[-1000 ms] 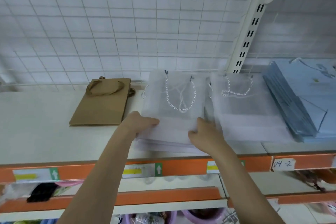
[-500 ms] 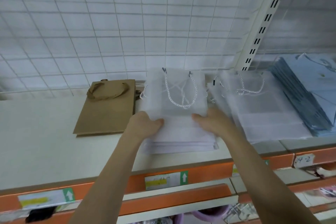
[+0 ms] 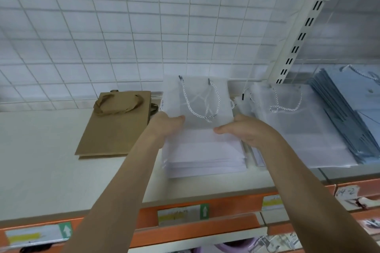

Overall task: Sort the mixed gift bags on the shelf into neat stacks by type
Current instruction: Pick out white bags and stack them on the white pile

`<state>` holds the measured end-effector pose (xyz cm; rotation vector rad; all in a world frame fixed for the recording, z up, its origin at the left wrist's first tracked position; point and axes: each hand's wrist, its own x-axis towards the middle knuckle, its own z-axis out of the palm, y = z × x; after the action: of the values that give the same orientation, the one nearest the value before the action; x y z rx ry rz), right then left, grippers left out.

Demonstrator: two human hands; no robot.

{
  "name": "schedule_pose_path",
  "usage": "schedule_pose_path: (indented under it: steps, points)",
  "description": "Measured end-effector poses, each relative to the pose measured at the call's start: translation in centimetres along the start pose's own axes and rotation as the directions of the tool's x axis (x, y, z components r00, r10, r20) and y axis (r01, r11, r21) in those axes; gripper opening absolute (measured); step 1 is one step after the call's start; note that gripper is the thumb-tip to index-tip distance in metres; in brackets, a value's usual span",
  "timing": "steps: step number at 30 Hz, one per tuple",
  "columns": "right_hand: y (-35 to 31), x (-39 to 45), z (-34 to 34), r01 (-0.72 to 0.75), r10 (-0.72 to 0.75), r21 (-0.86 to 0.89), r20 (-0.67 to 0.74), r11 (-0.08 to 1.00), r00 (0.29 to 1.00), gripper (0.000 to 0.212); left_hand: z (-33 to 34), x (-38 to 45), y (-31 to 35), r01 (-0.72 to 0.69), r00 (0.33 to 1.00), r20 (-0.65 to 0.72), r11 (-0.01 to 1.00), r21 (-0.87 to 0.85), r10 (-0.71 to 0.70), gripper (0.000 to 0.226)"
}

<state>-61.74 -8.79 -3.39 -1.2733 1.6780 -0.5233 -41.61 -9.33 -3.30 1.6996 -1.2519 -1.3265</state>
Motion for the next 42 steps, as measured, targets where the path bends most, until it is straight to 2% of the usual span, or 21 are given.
schedule_pose_path:
  steps: [2,4,6,8,10,11,13,15,16,18,19,20,22,25,26,28,30,31,33,38,42]
  points:
    - [-0.2,0.4,-0.2,-0.004,0.003,0.033,0.015,0.999,1.000,0.069,0.1,0.1,0.4,0.003,1.000,-0.014,1.000,0.003,-0.003,0.013]
    - [-0.1,1.1,-0.3,0.000,-0.002,0.089,0.029,0.996,1.000,0.057,0.0,0.1,1.0,0.009,0.999,-0.036,1.000,0.012,-0.009,0.014]
    - [-0.3,1.5,-0.2,0.007,-0.011,0.121,0.037,0.993,0.999,0.062,-0.2,0.4,1.3,0.015,0.999,-0.040,0.999,0.046,-0.013,0.008]
    - [-0.3,1.3,-0.3,0.028,-0.038,0.138,0.069,0.990,0.997,0.068,-0.6,0.5,1.6,0.009,1.000,-0.019,0.996,0.086,-0.008,0.012]
    - [0.2,0.8,-0.8,0.029,-0.044,0.144,0.100,0.989,0.994,0.090,-0.9,0.3,2.0,-0.005,1.000,0.021,0.986,0.167,0.002,0.017]
    - [0.2,0.1,-1.1,0.049,-0.064,0.132,0.114,0.990,0.991,0.094,-1.0,0.0,2.2,-0.021,1.000,0.021,0.973,0.230,0.017,0.020]
    - [0.3,-1.4,-1.6,0.130,-0.139,0.074,0.136,0.989,0.981,0.077,-1.4,-1.0,2.4,-0.071,0.996,-0.019,0.910,0.407,0.087,0.030]
    - [0.8,-3.0,-1.8,0.195,-0.187,-0.033,0.158,0.980,0.969,0.065,-1.8,-1.7,1.6,-0.156,0.983,-0.013,0.871,0.466,0.183,0.030]
    - [1.2,-3.6,-1.7,0.227,-0.207,-0.114,0.159,0.967,0.965,0.072,-1.9,-2.0,0.8,-0.195,0.978,0.020,0.865,0.463,0.209,0.044]
    - [1.9,-4.5,-1.1,0.215,-0.180,-0.332,0.132,0.919,0.975,0.108,-1.8,-3.1,-0.7,-0.220,0.975,0.115,0.836,0.503,0.188,0.101]
    - [2.2,-4.8,-0.7,0.169,-0.122,-0.433,0.135,0.885,0.983,0.120,-1.5,-3.5,-1.7,-0.204,0.978,0.137,0.822,0.531,0.155,0.119]
    - [2.5,-5.0,-0.2,0.132,-0.074,-0.518,0.131,0.845,0.989,0.121,-1.2,-3.9,-2.5,-0.179,0.982,0.148,0.812,0.556,0.115,0.127]
    - [3.0,-5.4,0.9,0.092,-0.044,-0.612,0.093,0.785,0.995,0.113,-0.3,-4.6,-4.2,-0.130,0.990,0.125,0.792,0.597,0.067,0.117]
    - [3.3,-5.0,1.8,0.076,-0.081,-0.602,0.020,0.795,0.997,0.103,0.6,-5.7,-5.0,-0.114,0.989,0.025,0.646,0.755,0.145,0.062]
    - [3.2,-4.9,1.9,0.074,-0.089,-0.587,0.003,0.806,0.996,0.098,0.7,-5.8,-5.0,-0.097,0.986,-0.012,0.633,0.768,0.166,0.052]
    - [3.1,-4.8,1.9,0.050,-0.080,-0.570,-0.027,0.820,0.996,0.079,0.9,-5.8,-5.0,-0.056,0.987,-0.063,0.679,0.732,0.149,0.041]
    - [3.0,-4.7,1.7,0.053,-0.098,-0.575,-0.047,0.817,0.994,0.045,0.7,-5.7,-5.0,-0.035,0.982,-0.114,0.732,0.681,0.153,0.029]
    - [3.1,-4.6,1.5,0.060,-0.110,-0.570,-0.052,0.820,0.993,0.031,0.5,-5.6,-5.0,-0.029,0.980,-0.127,0.741,0.671,0.153,0.025]
    - [3.3,-4.4,1.5,0.068,-0.118,-0.561,-0.055,0.825,0.991,0.020,0.0,-5.3,-5.0,-0.033,0.980,-0.125,0.743,0.668,0.156,0.030]
    - [3.1,-5.1,1.2,0.075,-0.170,-0.636,-0.089,0.768,0.981,0.031,-0.9,-5.5,-5.1,-0.045,0.967,-0.133,0.658,0.752,0.217,0.043]
    - [3.7,-5.3,0.5,0.099,-0.204,-0.632,-0.095,0.769,0.974,0.033,-1.2,-5.9,-5.3,-0.084,0.973,-0.092,0.690,0.719,0.214,0.044]
